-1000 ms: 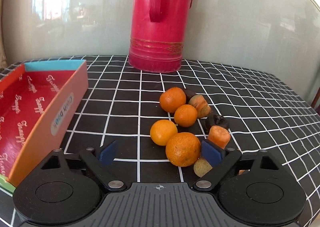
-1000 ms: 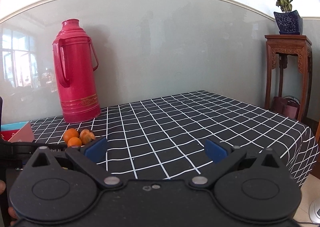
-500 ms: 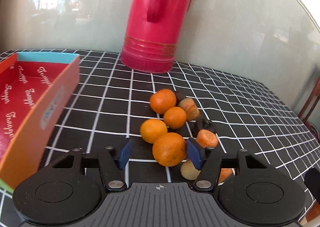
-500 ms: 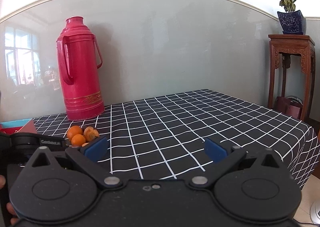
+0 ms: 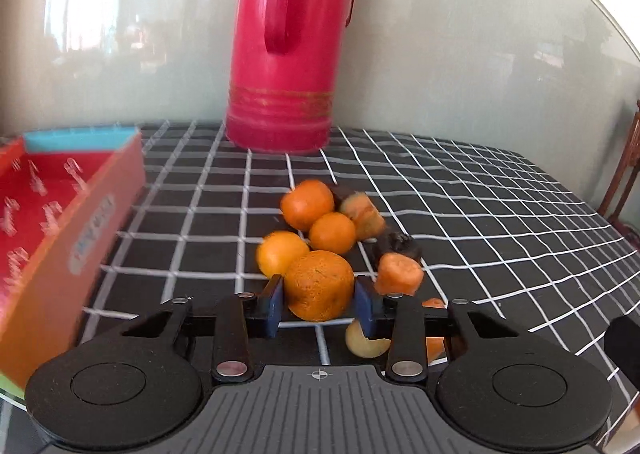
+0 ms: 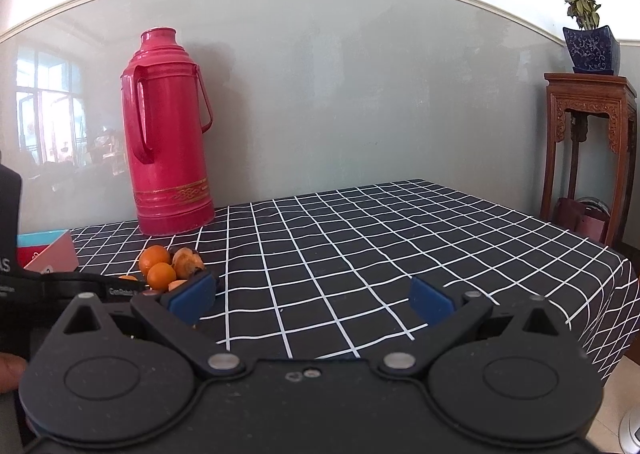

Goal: Organize fruits
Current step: 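Carry the tangerine with the left tool over the box and release it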

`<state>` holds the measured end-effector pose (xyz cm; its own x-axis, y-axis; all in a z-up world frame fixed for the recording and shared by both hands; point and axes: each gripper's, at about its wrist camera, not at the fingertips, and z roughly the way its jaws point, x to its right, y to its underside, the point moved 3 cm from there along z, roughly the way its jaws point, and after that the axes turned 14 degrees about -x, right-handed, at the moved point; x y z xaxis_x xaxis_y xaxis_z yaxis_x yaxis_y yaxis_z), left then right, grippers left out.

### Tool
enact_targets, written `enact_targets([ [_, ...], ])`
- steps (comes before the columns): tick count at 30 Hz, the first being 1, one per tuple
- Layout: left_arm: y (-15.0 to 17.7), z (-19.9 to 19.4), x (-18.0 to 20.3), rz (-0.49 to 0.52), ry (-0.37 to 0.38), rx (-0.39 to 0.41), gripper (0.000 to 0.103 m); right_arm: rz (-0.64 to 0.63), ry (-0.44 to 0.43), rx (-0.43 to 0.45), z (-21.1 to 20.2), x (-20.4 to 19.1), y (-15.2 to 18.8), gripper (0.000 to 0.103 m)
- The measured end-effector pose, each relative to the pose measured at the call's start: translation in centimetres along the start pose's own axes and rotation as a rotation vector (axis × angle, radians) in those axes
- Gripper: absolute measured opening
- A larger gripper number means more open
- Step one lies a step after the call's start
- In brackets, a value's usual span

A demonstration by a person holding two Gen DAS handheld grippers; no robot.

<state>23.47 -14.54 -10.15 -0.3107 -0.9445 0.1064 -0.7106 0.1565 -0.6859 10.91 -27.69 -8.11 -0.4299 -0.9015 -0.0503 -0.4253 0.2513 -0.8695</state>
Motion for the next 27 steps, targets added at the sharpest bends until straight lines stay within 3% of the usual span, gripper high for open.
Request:
enact_targets([
  [8,-0.5,-5.2,-4.0,0.020,-0.216,0.121,0.038,-0.015,-0.024,-0.025,0.2,-0.8,0.3,0.098],
  [14,-0.3,-7.8,-10.7,-0.063,-0.405,0.103,0.038,-0.024,-0.056,-0.041,0.3,-2.2,0.5,0.098],
  [19,0.1,-7.3,-16.2,-0.204,-0.481,0.028,0.038,-0.056,-0.068,-0.055,0.4,-3.5,0.7,0.098],
  [21,0.3,-6.7,-17.6,-0.245,-0.478,-0.010,0.038,-0.072,-0.072,-0.065,0.6,-4.1,0.9,0.098],
  [24,0.3,-6.8,-18.2,-0.252,-0.501,-0.009,0.039,-0.084,-0.092,-0.097,1.1,-4.6,1.0,0.098],
  [27,0.6,-7.4,-18.4,-0.278,-0.461,0.012,0.051,-0.085,-0.122,-0.131,1.7,-5.0,1.0,0.098],
])
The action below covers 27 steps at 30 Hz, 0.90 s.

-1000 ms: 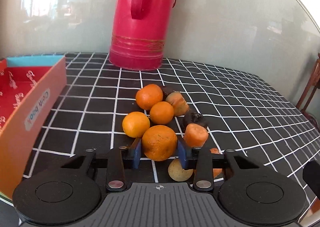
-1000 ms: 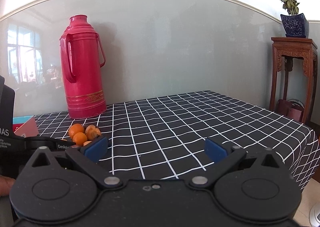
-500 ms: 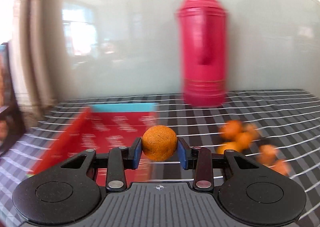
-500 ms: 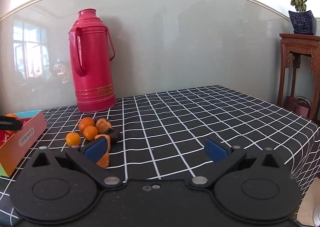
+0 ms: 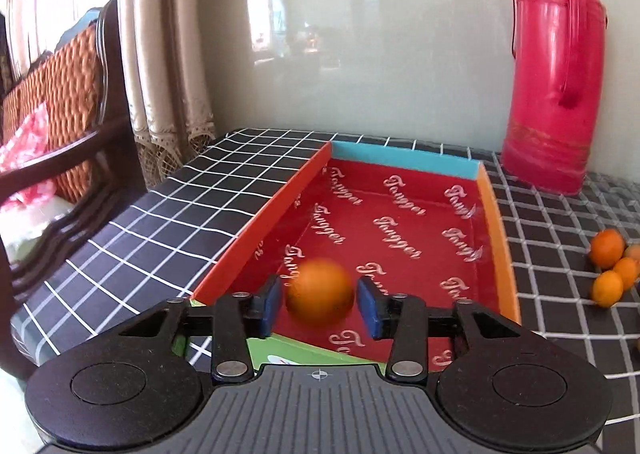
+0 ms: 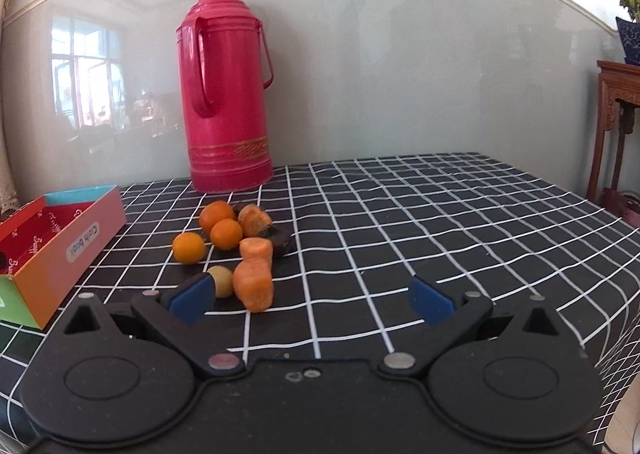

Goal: Organize fruits
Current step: 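Carry the tangerine with the left tool over the box and release it, then grasp an orange carrot chunk with the right tool and drop it into the box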

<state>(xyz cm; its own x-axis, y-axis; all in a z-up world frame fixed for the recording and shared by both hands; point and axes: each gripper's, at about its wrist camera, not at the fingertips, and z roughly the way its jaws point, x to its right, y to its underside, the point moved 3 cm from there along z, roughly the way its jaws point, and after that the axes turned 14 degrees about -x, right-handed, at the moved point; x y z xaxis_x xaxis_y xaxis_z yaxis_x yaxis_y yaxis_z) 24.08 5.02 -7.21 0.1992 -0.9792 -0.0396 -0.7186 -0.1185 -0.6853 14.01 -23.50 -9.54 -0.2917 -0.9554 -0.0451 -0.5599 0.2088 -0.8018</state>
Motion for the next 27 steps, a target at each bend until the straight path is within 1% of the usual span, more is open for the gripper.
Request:
enact_targets([
  [1,0.4,-0.4,0.1,-0.006,0.006,0.012,0.066,0.001,-0.019,-0.010,0.2,-0.1,0.0,0.097],
  [2,0.5,-0.8,0.0,-0.010,0.003,0.031,0.079,0.004,-0.037,-0.019,0.5,-0.2,-0.2,0.097],
  [3,0.8,-1.3,0.0,-0.014,-0.001,0.047,0.081,0.004,-0.046,-0.032,0.8,-0.4,-0.3,0.097],
  [5,0.9,-2.0,-0.2,-0.009,0.011,0.071,0.081,-0.005,-0.070,-0.059,1.3,-0.7,-0.7,0.095],
  [6,1.0,-2.3,-0.4,-0.013,0.017,0.078,0.081,-0.012,-0.087,-0.068,1.6,-0.9,-0.8,0.088],
  [7,1.1,-2.6,-0.8,-0.023,0.019,0.088,0.081,-0.018,-0.100,-0.071,1.8,-1.1,-1.0,0.076],
  [9,1.2,-3.2,-1.7,-0.041,0.016,0.105,0.082,-0.036,-0.116,-0.089,2.4,-1.4,-1.5,0.063],
  [11,1.3,-3.8,-2.7,-0.061,0.014,0.126,0.082,-0.043,-0.117,-0.097,3.0,-1.5,-2.0,0.063],
  [14,1.9,-4.7,-4.5,-0.094,-0.009,0.148,0.085,-0.059,-0.103,-0.108,3.9,-1.5,-2.1,0.056],
  [16,2.3,-5.0,-5.6,-0.120,-0.022,0.149,0.087,-0.063,-0.103,-0.126,4.6,-1.5,-2.1,0.036],
  [18,2.6,-5.2,-6.6,-0.141,-0.032,0.149,0.088,-0.045,-0.128,-0.147,5.2,-1.4,-1.9,0.029],
  [20,2.8,-5.3,-7.6,-0.162,-0.047,0.150,0.091,-0.041,-0.137,-0.151,5.5,-1.6,-1.8,0.026],
  [21,2.9,-5.2,-8.0,-0.171,-0.054,0.149,0.091,-0.049,-0.140,-0.155,5.7,-1.8,-1.8,0.021],
  [24,2.9,-4.7,-9.0,-0.195,-0.061,0.136,0.092,-0.071,-0.122,-0.144,5.8,-2.3,-1.8,0.021],
  [27,2.9,-4.2,-9.9,-0.233,-0.055,0.113,0.092,-0.069,-0.112,-0.081,4.6,-2.8,-1.9,0.021],
])
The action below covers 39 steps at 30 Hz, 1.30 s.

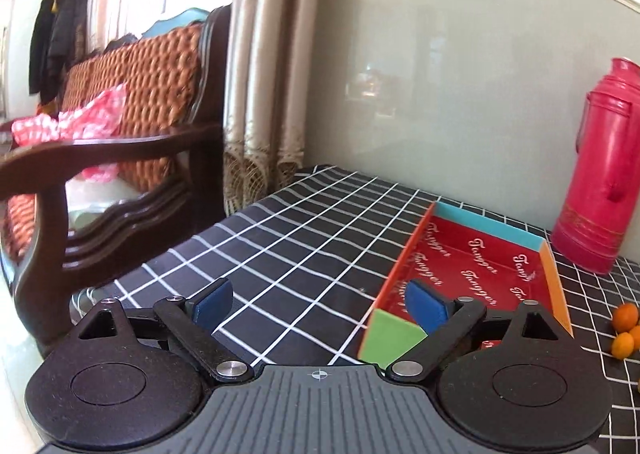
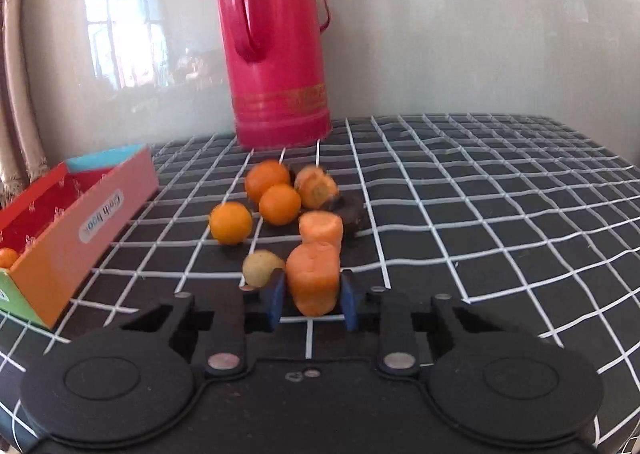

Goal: Organize fruits
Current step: 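Grasp an orange carrot chunk with the right tool and drop it into the box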

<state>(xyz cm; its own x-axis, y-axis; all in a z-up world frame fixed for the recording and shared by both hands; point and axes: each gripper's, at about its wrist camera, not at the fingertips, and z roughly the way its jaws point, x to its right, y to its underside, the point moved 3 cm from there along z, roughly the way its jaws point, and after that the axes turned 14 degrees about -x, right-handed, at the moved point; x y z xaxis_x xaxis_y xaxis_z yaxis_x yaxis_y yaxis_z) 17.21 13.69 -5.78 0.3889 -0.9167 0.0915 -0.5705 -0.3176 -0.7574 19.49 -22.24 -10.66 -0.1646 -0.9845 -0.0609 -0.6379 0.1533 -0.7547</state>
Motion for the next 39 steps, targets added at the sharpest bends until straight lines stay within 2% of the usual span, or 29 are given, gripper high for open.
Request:
enact_targets([
  [3,0.0,0.7,-1.0,-0.049,0.001,-0.031,0.093,-0.039,-0.041,0.073,-1.4,-1.5,-0.5,0.021],
  [7,0.3,1.5,-2.4,-0.105,-0.005,-0.067,0.093,-0.119,-0.180,0.134,-3.2,-5.3,-0.9,0.021],
  [14,0.7,1.6,-4.7,-0.138,-0.056,-0.065,0.093,-0.289,-0.373,0.118,-3.8,-13.1,-0.9,0.021],
  [20,0.9,1.4,-7.6,-0.166,-0.109,-0.054,0.094,-0.373,-0.393,0.056,-2.2,-17.6,-0.2,0.021],
  [23,0.9,1.6,-8.6,-0.180,-0.124,-0.061,0.094,-0.379,-0.383,0.055,-2.1,-18.1,0.3,0.024],
  [24,0.9,1.7,-8.8,-0.181,-0.126,-0.063,0.094,-0.374,-0.383,0.054,-2.4,-17.9,0.4,0.029],
  [26,0.9,1.8,-8.8,-0.180,-0.127,-0.061,0.094,-0.348,-0.406,0.058,-2.7,-17.4,0.3,0.028],
  [29,0.8,1.9,-8.2,-0.167,-0.117,-0.062,0.094,-0.290,-0.419,0.072,-3.1,-15.8,-0.1,0.043],
  [30,0.8,1.9,-7.8,-0.159,-0.112,-0.061,0.094,-0.259,-0.407,0.089,-3.4,-15.1,-0.2,0.060],
  [31,0.8,1.9,-7.4,-0.148,-0.107,-0.059,0.094,-0.223,-0.386,0.112,-3.6,-14.3,-0.3,0.083],
  [32,0.9,1.8,-6.9,-0.135,-0.103,-0.055,0.094,-0.184,-0.358,0.144,-4.1,-13.4,-0.4,0.090],
  [33,0.9,1.7,-6.3,-0.119,-0.100,-0.048,0.094,-0.152,-0.329,0.175,-4.5,-12.5,-0.5,0.094],
  [35,1.0,1.2,-5.1,-0.085,-0.089,-0.024,0.094,-0.121,-0.277,0.207,-5.1,-10.7,-0.9,0.094],
  [39,1.3,-0.3,-1.6,0.022,-0.031,0.045,0.094,-0.032,-0.108,0.258,-5.7,-6.9,-1.1,0.097],
])
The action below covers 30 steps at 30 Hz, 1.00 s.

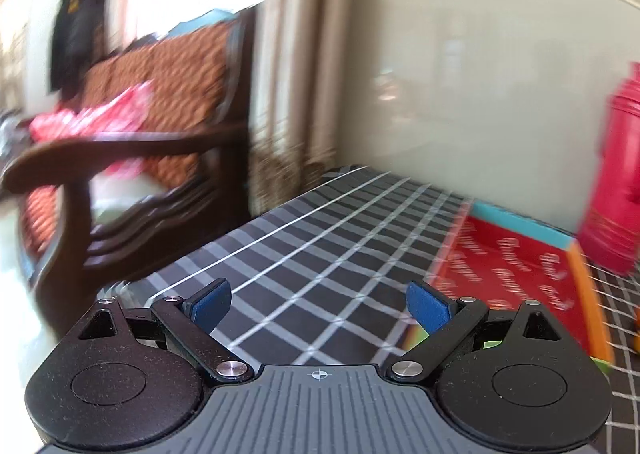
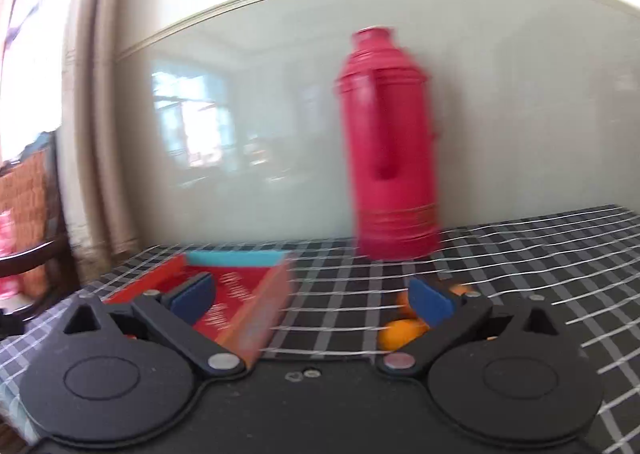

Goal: Organize fruits
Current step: 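Return the left tool to the pile and grasp the small yellow-green fruit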

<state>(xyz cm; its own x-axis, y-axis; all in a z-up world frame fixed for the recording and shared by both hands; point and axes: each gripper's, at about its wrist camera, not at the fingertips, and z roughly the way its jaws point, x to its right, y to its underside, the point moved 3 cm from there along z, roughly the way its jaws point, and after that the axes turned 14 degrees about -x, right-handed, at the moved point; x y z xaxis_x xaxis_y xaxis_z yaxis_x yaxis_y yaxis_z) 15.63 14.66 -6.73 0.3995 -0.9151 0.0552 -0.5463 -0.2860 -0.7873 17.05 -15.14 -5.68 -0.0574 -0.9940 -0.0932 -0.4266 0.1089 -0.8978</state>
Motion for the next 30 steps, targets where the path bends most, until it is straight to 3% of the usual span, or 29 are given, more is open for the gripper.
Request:
enact_targets([
  [5,0.9,-2.0,5.5,0.169,0.130,0.064,0.094,0.112,0.247,-0.010,-0.3,4.8,0.2,0.097],
  [11,3.1,-3.9,12.6,0.358,0.310,0.083,0.094,0.178,0.580,0.000,-2.0,10.1,0.9,0.097],
  [14,4.4,-4.4,16.0,0.439,0.392,0.064,0.094,0.220,0.690,0.024,-3.1,12.4,1.4,0.097],
  [19,6.6,-4.2,21.4,0.529,0.493,0.001,0.093,0.253,0.693,-0.004,-3.6,14.7,2.0,0.097],
  [23,7.8,-4.2,24.7,0.583,0.559,-0.036,0.071,0.278,0.655,-0.019,-3.7,16.1,2.4,0.097],
  [30,9.2,-3.7,29.0,0.616,0.602,-0.078,0.065,0.285,0.637,-0.020,-4.5,16.9,2.2,0.097],
])
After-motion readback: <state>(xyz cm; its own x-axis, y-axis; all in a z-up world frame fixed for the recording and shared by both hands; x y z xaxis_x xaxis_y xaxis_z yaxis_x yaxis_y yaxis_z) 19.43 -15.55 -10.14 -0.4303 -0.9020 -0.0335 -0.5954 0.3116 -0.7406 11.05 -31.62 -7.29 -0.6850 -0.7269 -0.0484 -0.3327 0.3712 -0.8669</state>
